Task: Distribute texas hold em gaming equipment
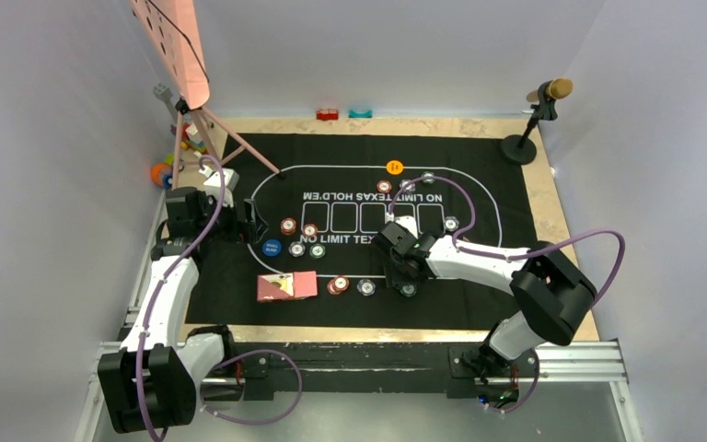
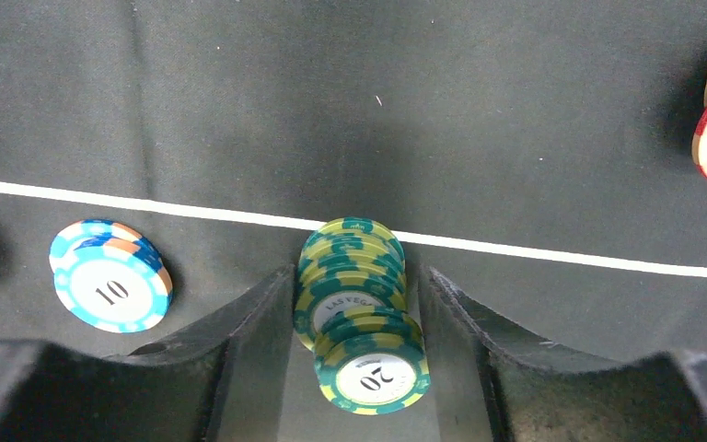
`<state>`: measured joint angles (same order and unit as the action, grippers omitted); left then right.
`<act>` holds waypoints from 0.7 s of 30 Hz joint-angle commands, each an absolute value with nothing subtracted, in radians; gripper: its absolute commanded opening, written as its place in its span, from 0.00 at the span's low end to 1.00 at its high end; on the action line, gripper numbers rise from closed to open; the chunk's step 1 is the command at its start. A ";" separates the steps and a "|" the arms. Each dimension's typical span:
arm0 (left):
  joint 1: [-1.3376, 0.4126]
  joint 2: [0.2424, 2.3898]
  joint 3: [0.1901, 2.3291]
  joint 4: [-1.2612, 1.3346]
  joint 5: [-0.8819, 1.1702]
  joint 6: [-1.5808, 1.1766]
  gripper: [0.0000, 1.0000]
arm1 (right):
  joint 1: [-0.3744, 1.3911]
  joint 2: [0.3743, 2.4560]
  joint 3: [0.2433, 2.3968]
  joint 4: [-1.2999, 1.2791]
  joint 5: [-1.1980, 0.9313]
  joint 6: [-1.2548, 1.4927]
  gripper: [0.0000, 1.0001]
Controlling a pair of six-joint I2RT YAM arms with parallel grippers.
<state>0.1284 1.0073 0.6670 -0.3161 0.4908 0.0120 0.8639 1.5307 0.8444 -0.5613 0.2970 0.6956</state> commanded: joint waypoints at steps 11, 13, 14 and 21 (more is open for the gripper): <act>0.131 0.987 0.664 -0.293 0.509 0.022 1.00 | 0.863 1.488 0.923 -0.616 0.343 0.696 0.20; 0.132 0.985 0.665 -0.293 0.509 0.022 1.00 | 0.852 1.480 0.933 -0.618 0.328 0.689 0.16; 0.132 0.985 0.664 -0.293 0.509 0.022 1.00 | 0.839 1.476 0.937 -0.619 0.316 0.689 0.13; 0.131 0.983 0.665 -0.293 0.511 0.022 1.00 | 0.696 1.435 0.945 -0.651 0.299 0.658 0.03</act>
<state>0.1284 1.0027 0.6632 -0.3157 0.4908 0.0116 0.7822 1.4891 0.9150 -0.6167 0.2955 0.6804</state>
